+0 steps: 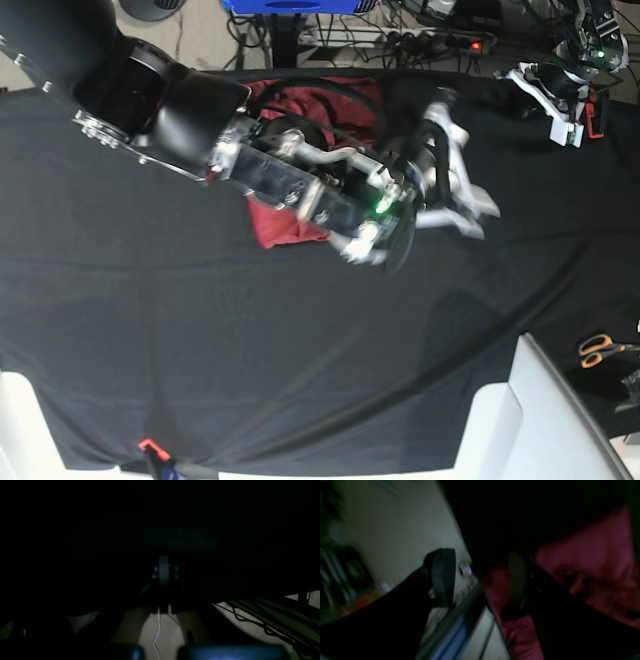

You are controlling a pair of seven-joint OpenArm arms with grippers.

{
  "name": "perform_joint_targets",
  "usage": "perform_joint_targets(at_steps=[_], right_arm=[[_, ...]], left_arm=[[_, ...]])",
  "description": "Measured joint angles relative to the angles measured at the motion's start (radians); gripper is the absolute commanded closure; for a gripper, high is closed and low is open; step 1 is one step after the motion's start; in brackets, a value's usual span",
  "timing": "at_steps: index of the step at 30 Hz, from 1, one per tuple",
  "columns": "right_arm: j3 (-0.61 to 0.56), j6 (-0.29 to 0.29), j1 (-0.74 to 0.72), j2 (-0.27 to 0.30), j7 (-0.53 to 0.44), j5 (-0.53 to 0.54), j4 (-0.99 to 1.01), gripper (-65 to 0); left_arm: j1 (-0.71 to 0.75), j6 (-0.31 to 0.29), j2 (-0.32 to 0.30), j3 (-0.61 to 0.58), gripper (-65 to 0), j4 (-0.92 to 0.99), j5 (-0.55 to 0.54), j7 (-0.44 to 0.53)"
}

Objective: Fold the T-shirt properly
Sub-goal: 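Release the fold and withdraw the right gripper from the bundle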

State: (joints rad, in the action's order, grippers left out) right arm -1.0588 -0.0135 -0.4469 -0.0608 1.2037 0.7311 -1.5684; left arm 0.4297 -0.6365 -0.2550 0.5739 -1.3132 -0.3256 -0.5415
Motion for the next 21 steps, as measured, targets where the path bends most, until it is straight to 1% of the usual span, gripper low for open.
perform_joint_targets(at_steps=[1, 2, 4, 5, 6, 7, 8, 9, 10, 11, 12, 14, 16, 18, 21], right_arm=[[0.05, 0.001, 0.004, 0.027, 0.006, 0.003, -0.047, -32.7], [0.111, 0.001, 0.024, 0.058, 0.034, -0.004, -0.095, -32.7], [0.219, -0.006, 0.067, 0.156, 0.051, -0.02, -0.165, -32.3], [0.272, -0.006, 0.101, 0.205, 0.048, -0.013, -0.194, -32.0], [0.32, -0.005, 0.132, 0.243, 0.025, 0.005, -0.211, -31.2], [0.372, -0.002, 0.172, 0.274, -0.014, 0.039, -0.222, -28.5], [0.43, 0.002, 0.216, 0.299, -0.051, 0.067, -0.225, -23.4], [0.481, 0.003, 0.253, 0.321, -0.096, 0.076, -0.224, -17.0], [0.526, 0.002, 0.294, 0.341, -0.144, 0.093, -0.219, -8.3], [0.561, -0.001, 0.318, 0.36, -0.163, 0.097, -0.208, -1.5], [0.583, -0.004, 0.343, 0.377, -0.176, 0.102, -0.19, 0.0], [0.592, -0.006, 0.378, 0.396, -0.204, 0.078, -0.152, -2.9], [0.588, -0.002, 0.401, 0.387, -0.217, 0.094, -0.112, -0.2], [0.583, 0.0, 0.422, 0.369, -0.222, 0.102, -0.065, -0.2], [0.579, -0.003, 0.436, 0.369, -0.23, 0.09, -0.023, -0.3]], left_arm=[[-0.002, 0.0, 0.0, 0.001, 0.0, 0.0, 0.001, -0.002], [0.0, 0.0, 0.001, 0.002, 0.0, 0.0, 0.0, 0.0], [0.0, 0.0, 0.0, 0.002, 0.0, 0.0, 0.004, -0.001], [0.001, 0.0, 0.0, 0.003, 0.0, 0.0, 0.004, 0.0], [0.001, 0.0, -0.002, 0.002, 0.0, 0.001, 0.004, -0.001], [0.001, 0.0, -0.002, 0.002, 0.0, 0.001, 0.004, -0.004], [0.002, 0.0, -0.003, 0.002, 0.0, 0.001, 0.003, -0.003], [0.0, 0.0, -0.002, 0.002, 0.0, 0.001, 0.004, -0.004], [0.0, 0.0, -0.003, 0.003, 0.0, 0.001, 0.003, -0.004], [0.0, 0.0, -0.003, 0.002, 0.0, 0.001, 0.004, -0.004], [0.0, 0.0, -0.003, 0.001, 0.0, 0.001, 0.003, -0.004], [-0.001, 0.0, -0.003, 0.0, 0.0, 0.001, 0.004, -0.004], [-0.013, 0.0, -0.002, -0.001, 0.0, 0.002, 0.005, -0.006], [-0.026, 0.0, -0.002, -0.002, 0.0, 0.004, 0.005, -0.011], [-0.026, 0.001, -0.002, -0.003, 0.0, 0.005, 0.005, -0.011]])
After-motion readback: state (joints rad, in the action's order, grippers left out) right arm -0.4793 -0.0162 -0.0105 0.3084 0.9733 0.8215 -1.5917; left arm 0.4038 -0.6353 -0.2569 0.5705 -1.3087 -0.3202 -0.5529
